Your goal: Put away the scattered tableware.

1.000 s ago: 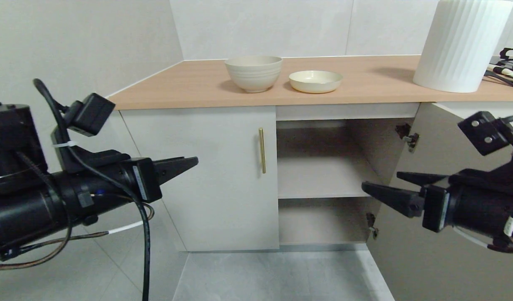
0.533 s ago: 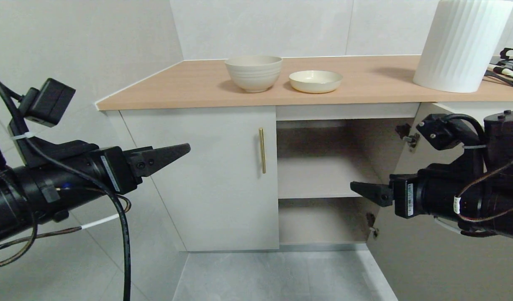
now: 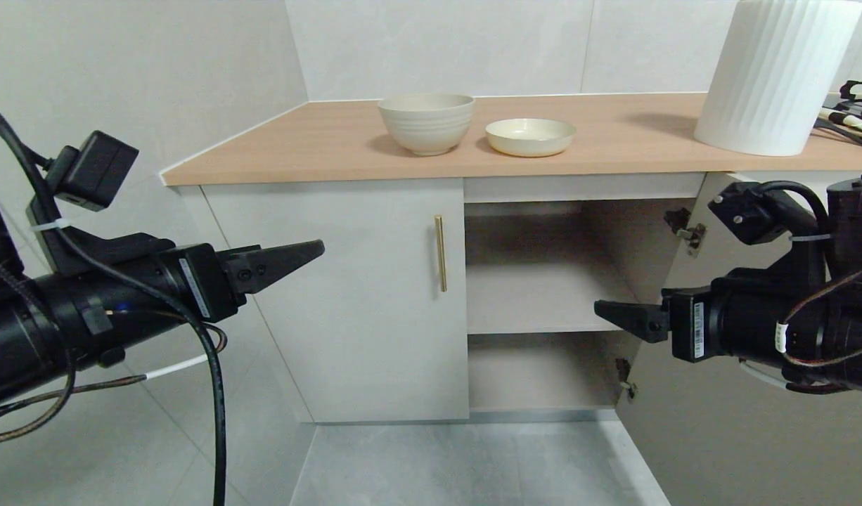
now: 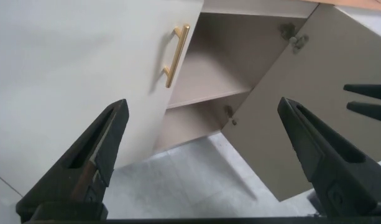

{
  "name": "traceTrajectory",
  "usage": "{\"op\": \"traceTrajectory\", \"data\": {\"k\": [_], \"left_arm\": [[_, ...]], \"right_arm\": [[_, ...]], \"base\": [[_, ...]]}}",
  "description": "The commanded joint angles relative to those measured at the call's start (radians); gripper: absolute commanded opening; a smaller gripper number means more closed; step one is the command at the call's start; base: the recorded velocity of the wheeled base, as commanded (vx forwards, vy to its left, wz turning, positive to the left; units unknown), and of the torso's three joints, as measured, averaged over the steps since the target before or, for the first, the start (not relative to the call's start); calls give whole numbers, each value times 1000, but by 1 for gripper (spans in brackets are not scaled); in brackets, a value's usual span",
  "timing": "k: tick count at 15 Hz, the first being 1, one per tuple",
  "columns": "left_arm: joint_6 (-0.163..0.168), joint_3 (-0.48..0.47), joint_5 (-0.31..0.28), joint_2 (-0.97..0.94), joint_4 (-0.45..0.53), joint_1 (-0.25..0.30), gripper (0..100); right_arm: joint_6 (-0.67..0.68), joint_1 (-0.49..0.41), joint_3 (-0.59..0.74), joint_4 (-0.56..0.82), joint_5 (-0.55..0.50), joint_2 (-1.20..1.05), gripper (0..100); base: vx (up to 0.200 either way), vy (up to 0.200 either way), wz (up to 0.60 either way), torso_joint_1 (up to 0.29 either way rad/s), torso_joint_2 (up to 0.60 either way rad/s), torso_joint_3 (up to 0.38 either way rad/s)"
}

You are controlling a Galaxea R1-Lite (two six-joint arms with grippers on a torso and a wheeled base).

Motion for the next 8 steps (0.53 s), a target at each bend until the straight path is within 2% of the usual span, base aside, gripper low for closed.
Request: {"op": "traceTrajectory", "data": {"k": [1, 8], "left_arm": [[0, 0, 1, 2, -1, 0, 100], [-2, -8, 1, 2, -1, 5, 100]], "right_arm": [[-2, 2, 7, 0, 1, -5, 100], [-21, 2, 10, -2, 1, -2, 100]], "base": [[200, 0, 0, 2, 2, 2], [200, 0, 0, 4, 2, 1]]}}
